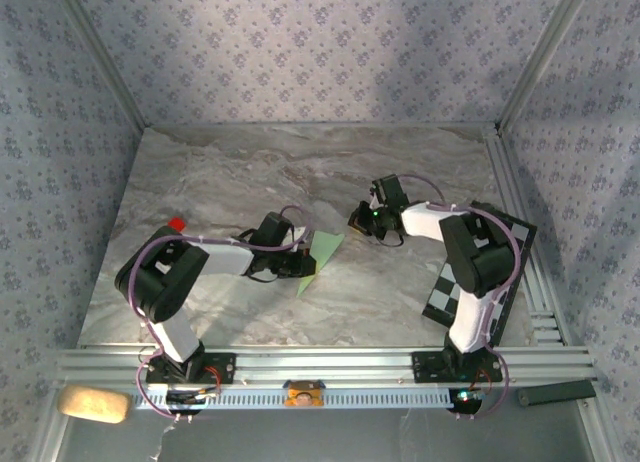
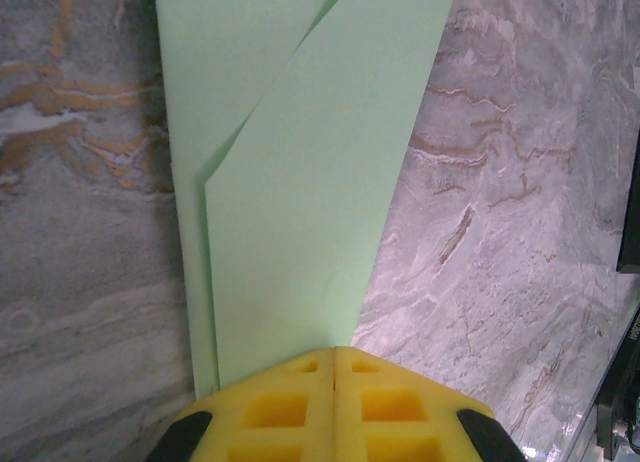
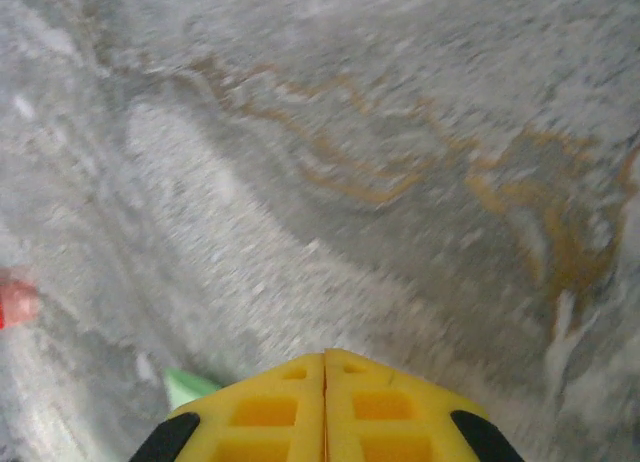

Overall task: Fold a paper plane with a square sheet of paper (pick it up from the middle)
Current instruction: Fold the wing for the fifth time at the center of the table.

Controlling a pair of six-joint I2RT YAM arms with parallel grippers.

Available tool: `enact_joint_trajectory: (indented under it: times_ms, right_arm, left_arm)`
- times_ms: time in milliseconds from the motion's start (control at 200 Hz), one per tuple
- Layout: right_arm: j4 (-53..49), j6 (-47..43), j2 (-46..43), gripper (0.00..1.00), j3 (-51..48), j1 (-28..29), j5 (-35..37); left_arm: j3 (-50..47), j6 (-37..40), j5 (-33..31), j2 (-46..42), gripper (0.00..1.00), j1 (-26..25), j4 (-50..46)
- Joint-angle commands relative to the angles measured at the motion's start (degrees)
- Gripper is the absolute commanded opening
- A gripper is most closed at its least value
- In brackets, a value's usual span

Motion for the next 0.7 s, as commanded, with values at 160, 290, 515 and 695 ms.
enact_joint_trajectory:
  times_ms: [160,290,515,695]
  right_arm:
    - [3.3,-1.7,-5.1,0.1,-2.6,7.0,-4.9]
    - [5.7,-0.9,-2.4,0.08,-3.5,8.8,-6.3]
    - [3.1,-0.8,3.1,0.05,-4.6,7.2,-3.8]
    - [6.5,0.6,4.5,0.05,-7.0,2.8,-3.1]
  left_arm:
    - [-2.7,-0.7,-1.9,0.9,0.0,-0.4,-8.1]
    - [-2.6,-1.1,-1.9,0.8,0.0,-0.3,-8.0]
    - [-2.4,-0.9,-1.8,0.5,0.0,-0.4,-8.4]
    - [-2.8,-1.0,-1.8,0.5,0.0,-0.4,-8.2]
